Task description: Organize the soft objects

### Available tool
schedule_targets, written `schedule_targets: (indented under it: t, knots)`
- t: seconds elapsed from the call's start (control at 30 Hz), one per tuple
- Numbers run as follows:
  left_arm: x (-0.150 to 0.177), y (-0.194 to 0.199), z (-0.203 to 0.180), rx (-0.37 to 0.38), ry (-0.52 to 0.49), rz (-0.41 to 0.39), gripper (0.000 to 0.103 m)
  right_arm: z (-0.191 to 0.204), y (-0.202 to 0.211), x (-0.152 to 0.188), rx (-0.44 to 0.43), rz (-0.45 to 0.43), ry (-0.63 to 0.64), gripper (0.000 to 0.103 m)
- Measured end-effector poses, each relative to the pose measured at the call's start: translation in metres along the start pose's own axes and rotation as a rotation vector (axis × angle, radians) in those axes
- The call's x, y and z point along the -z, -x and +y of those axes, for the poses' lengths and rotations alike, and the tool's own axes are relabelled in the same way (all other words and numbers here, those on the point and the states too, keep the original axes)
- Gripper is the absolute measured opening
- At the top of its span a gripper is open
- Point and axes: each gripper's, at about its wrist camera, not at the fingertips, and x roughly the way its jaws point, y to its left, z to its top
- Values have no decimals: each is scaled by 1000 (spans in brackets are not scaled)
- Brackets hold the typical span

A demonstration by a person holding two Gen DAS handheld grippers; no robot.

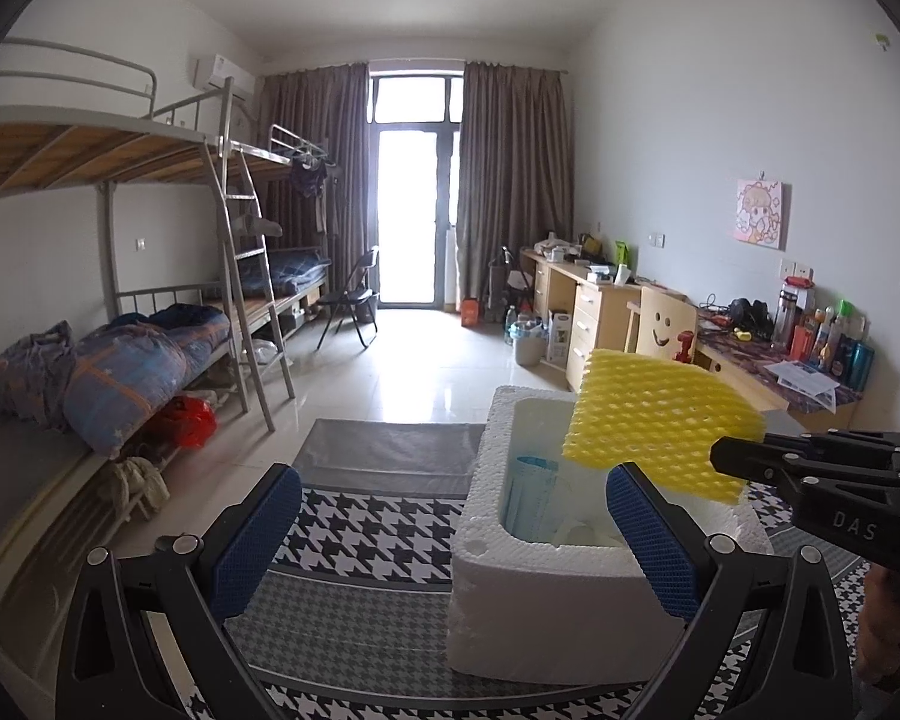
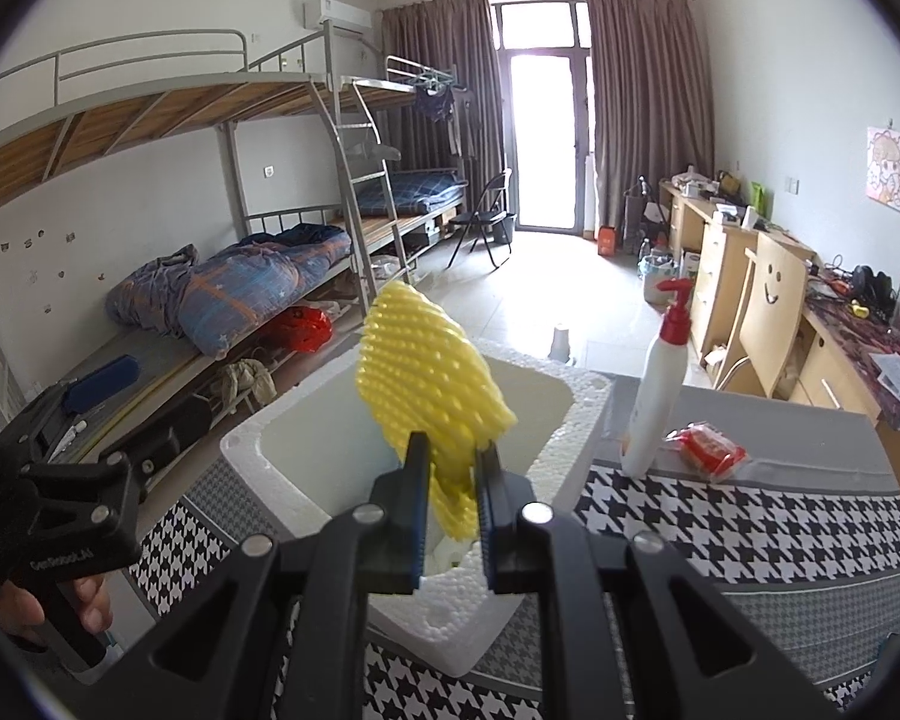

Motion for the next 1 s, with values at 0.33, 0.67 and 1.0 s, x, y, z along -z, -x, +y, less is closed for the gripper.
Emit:
schedule_targets:
  t: [0.33, 0.67, 1.0]
  knots:
    - [1, 4, 3, -4, -2, -7, 102, 4, -20, 5, -2, 39, 22, 63]
    - [0, 4, 2, -3, -7, -6, 102, 5, -5, 6, -20, 9, 18, 63]
    - [-2, 10, -5, -4, -16, -3, 102, 4, 14, 8, 16, -60, 23, 94]
